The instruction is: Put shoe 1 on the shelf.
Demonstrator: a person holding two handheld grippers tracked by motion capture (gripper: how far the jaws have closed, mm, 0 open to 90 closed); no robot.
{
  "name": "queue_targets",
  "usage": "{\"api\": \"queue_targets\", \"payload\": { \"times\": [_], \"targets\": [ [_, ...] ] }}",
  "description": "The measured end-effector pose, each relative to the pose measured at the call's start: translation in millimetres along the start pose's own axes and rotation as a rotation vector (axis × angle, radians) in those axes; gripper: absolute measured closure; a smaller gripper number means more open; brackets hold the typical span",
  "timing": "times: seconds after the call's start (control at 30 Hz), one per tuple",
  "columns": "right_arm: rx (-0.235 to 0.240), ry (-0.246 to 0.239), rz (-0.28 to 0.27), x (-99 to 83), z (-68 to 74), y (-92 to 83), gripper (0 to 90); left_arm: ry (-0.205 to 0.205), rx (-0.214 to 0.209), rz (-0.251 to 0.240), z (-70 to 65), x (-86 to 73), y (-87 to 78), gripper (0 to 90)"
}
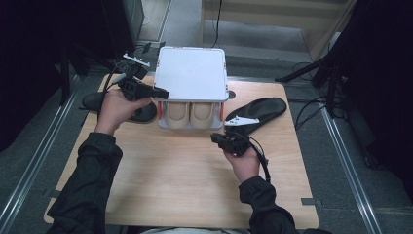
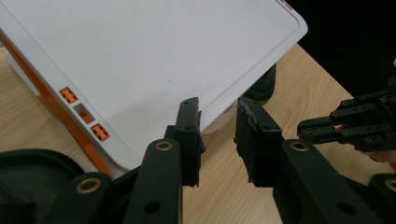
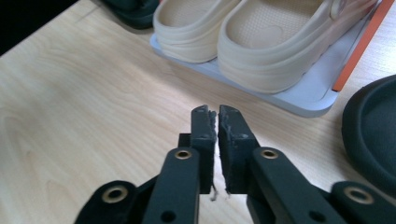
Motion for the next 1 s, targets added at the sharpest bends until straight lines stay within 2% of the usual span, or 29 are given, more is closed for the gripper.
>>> {"api": "queue_targets", "payload": {
  "times": [0.13,0.27,0.33,0.4,0.6,0.77,0.87,0.97,1.0],
  "targets": [
    [0.04,0.004,-0.021,-3.2,-0.9,-9.9,73.3,0.001,0.0,-0.014,-4.8,-2.2,-10.0,56.6],
    [0.078,-0.006,-0.022,-3.7,0.2,-16.6,64.9,0.012,0.019,-0.025,-7.3,-7.0,-17.8,45.1],
    [0.102,-0.034,-0.021,-5.0,0.3,-19.0,55.8,0.007,0.026,-0.033,-6.0,-9.8,-21.2,41.7],
    [0.11,-0.055,-0.026,-7.2,-0.1,-21.9,51.1,-0.001,0.034,-0.039,-3.9,-14.3,-24.6,39.6],
    [0.116,-0.016,0.0,-18.7,-4.7,-30.6,47.3,0.002,0.092,-0.032,5.5,-32.9,-35.6,39.1],
    [0.113,-0.027,-0.006,-27.5,-9.2,-39.6,47.2,0.004,0.118,-0.04,12.2,-46.2,-44.0,40.8],
    [0.105,-0.036,-0.004,-32.2,-13.8,-41.4,47.6,-0.003,0.152,-0.05,17.2,-52.4,-48.9,42.7],
    [0.106,-0.024,-0.01,-32.6,-15.9,-43.2,47.5,-0.002,0.174,-0.053,21.7,-56.6,-54.3,47.4],
    [0.103,-0.023,-0.012,-32.5,-17.0,-43.5,47.5,-0.006,0.169,-0.056,23.5,-58.6,-56.0,49.2]
  ]
}}
Point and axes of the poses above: each handheld gripper's, and its own axes: y roughly forward along the jaws, x roughly out of its top, z roughly to its left, the point moved 6 cm from there along y, roughly forward along the jaws, and after that the axes turned 13 degrees about y, right-handed, at the moved point
